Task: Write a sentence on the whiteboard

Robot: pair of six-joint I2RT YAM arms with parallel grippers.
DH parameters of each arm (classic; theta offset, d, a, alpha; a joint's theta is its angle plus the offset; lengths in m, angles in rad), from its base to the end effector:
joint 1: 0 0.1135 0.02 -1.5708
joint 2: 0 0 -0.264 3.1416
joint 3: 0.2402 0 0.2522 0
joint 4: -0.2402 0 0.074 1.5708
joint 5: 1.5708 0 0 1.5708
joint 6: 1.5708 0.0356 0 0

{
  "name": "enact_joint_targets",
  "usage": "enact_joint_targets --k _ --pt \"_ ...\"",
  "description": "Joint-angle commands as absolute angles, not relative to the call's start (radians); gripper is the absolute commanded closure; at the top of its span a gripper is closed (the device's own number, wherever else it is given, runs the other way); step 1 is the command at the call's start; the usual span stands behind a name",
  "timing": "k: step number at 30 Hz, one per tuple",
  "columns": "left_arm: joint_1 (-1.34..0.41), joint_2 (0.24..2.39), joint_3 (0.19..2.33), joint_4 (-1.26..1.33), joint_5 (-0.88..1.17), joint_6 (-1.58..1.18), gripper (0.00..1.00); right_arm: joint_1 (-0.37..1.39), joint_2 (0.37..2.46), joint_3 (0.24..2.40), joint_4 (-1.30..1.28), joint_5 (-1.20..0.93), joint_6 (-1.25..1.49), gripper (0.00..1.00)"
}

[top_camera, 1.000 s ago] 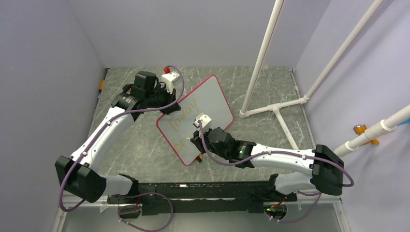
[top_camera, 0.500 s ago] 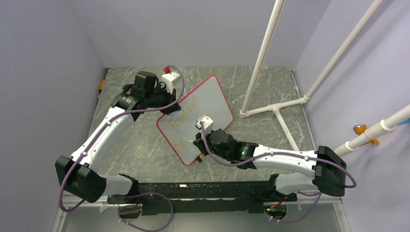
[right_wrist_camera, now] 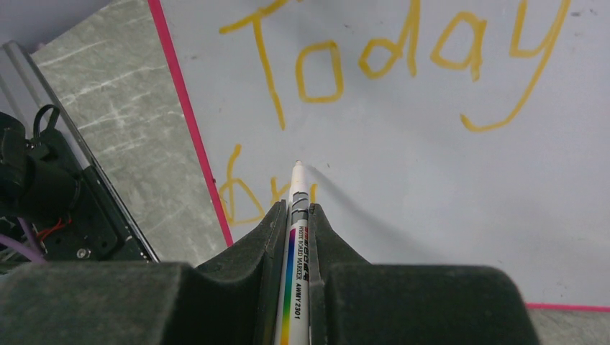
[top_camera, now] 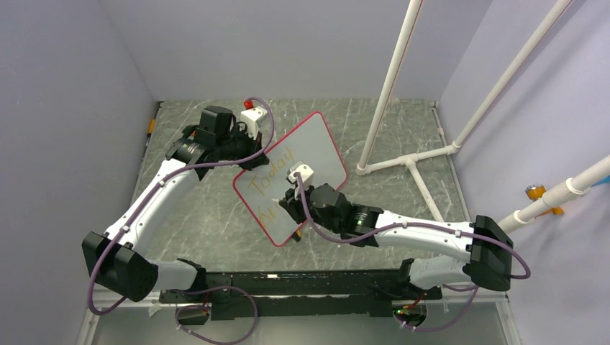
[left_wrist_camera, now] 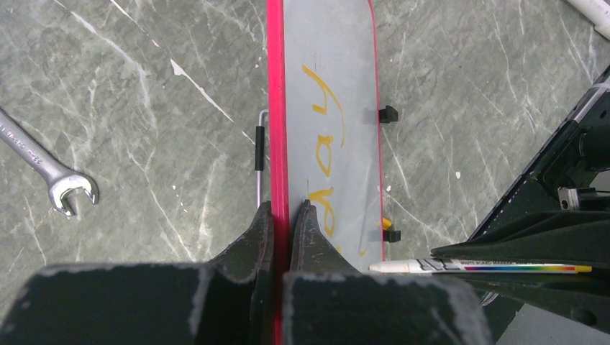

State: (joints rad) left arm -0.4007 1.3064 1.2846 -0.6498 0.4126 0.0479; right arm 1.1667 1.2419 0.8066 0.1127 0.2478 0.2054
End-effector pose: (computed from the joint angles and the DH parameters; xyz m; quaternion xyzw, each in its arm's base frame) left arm 0.2529 -0.1226 0.3566 0.2829 0.8396 -0.2563 0.3864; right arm 0.1201 0.2587 0.2801 -0.3083 0.7474 0.2898 0.5122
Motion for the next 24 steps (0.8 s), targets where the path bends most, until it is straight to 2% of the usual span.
enact_joint_targets --k 1,24 --pt "-0.400 1.315 1.263 -0.703 0.227 0.156 1.00 1.170 1.282 0.874 0.173 0.231 0.184 1.00" --pt "-0.400 1.318 1.264 -0.703 0.227 0.155 1.00 1.123 1.307 0.840 0.129 0.287 0.205 1.00"
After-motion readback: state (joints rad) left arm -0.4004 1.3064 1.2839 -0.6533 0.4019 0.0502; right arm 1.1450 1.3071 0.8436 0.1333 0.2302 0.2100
